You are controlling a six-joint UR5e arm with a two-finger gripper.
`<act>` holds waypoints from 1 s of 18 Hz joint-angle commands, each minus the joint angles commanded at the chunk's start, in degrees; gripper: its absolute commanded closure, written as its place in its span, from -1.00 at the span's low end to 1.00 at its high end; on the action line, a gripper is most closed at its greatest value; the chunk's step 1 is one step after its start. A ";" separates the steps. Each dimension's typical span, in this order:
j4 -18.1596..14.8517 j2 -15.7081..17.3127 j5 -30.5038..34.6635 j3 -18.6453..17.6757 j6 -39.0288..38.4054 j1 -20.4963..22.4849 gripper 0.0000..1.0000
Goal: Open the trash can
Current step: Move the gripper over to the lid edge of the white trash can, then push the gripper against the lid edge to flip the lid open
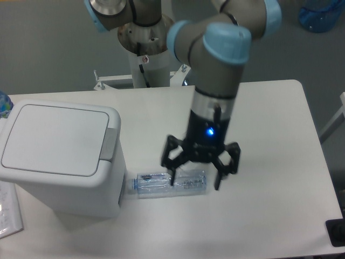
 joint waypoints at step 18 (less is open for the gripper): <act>2.02 4.67 0.70 -9.42 2.02 -4.66 -1.00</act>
